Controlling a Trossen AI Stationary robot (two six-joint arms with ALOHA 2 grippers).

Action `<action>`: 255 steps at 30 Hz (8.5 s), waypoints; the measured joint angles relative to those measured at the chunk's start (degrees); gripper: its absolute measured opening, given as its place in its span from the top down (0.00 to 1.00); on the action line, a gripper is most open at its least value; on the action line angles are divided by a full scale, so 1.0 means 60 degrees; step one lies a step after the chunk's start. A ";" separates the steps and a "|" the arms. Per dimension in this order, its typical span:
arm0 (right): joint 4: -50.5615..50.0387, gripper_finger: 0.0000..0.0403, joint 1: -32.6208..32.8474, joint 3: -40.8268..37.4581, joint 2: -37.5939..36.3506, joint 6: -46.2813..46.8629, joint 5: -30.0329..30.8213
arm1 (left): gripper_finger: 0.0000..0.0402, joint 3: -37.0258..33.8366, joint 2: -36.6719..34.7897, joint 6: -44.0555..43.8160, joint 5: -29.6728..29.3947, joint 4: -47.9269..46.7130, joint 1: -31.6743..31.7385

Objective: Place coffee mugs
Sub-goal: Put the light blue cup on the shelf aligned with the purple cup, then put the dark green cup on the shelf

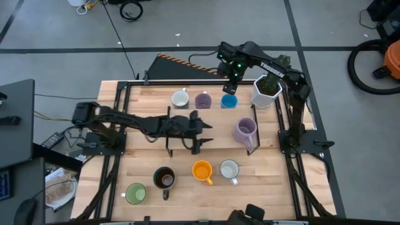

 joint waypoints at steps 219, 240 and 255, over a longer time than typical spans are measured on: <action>-0.0904 0.92 0.1918 -0.2178 -0.2527 -0.2154 -0.0075 | 0.36 -0.1541 -0.2192 -0.1149 0.0620 0.1536 0.0513; -0.0905 0.73 0.2104 -0.2211 -0.2502 -0.2061 0.0269 | 0.36 -0.0946 0.0516 -0.1118 0.0473 0.3324 0.1142; -0.0905 0.69 0.2425 -0.0683 -0.2753 -0.1374 0.0549 | 0.36 -0.0949 -0.0074 -0.0131 0.1239 0.3115 0.1161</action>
